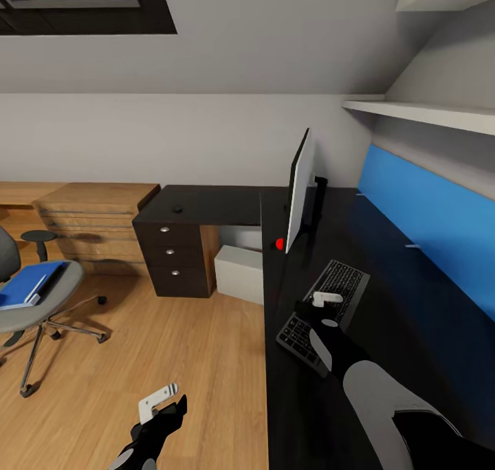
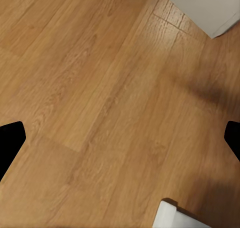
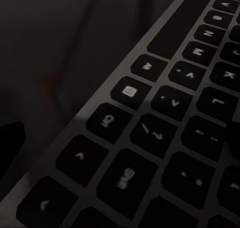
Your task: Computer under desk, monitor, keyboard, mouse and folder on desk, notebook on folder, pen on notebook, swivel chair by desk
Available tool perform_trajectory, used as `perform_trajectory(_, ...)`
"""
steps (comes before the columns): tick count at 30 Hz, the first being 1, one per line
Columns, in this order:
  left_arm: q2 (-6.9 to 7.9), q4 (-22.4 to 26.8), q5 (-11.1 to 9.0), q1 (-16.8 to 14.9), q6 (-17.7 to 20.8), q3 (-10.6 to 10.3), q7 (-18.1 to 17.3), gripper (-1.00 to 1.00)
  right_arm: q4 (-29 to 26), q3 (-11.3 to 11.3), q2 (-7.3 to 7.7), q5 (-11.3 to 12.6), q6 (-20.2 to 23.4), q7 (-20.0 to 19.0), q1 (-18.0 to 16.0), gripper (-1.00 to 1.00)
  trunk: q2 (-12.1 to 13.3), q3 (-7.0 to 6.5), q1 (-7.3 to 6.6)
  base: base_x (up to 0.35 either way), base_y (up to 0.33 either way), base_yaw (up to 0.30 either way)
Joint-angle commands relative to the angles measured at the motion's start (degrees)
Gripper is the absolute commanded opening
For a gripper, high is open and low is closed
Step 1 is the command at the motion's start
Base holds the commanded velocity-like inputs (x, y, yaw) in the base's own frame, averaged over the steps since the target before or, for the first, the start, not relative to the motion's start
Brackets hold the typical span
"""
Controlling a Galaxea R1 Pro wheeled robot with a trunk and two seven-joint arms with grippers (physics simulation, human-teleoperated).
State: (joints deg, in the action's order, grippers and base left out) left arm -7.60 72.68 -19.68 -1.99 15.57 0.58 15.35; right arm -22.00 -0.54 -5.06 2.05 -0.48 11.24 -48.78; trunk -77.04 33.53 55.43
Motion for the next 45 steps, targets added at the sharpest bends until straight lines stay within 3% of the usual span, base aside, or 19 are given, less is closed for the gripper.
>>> perform_trajectory(1, 0.0, 0.1, -0.53, -0.03, 0.25, 0.04, 0.23, 1.0, 2.23, -0.16, -0.04, 0.68, -0.03, 0.01, 0.0, 1.0, -0.03, 0.06, 0.0, 0.0, 0.0, 0.0)
perform_trajectory(23, 0.04, -0.08, -0.48, -0.03, 0.23, 0.04, 0.08, 1.0, 2.23, -0.07, -0.04, 0.68, 0.13, 0.01, 0.0, 1.0, -0.03, 0.06, 0.0, -0.088, 0.0, 0.0)
perform_trajectory(45, 0.04, -0.08, -0.53, -0.03, 0.25, 0.04, 0.12, 1.0, 2.23, -0.07, -0.04, 0.68, 0.13, 0.01, 0.01, 1.0, -0.03, 0.06, 0.0, -0.242, 0.0, 0.0)
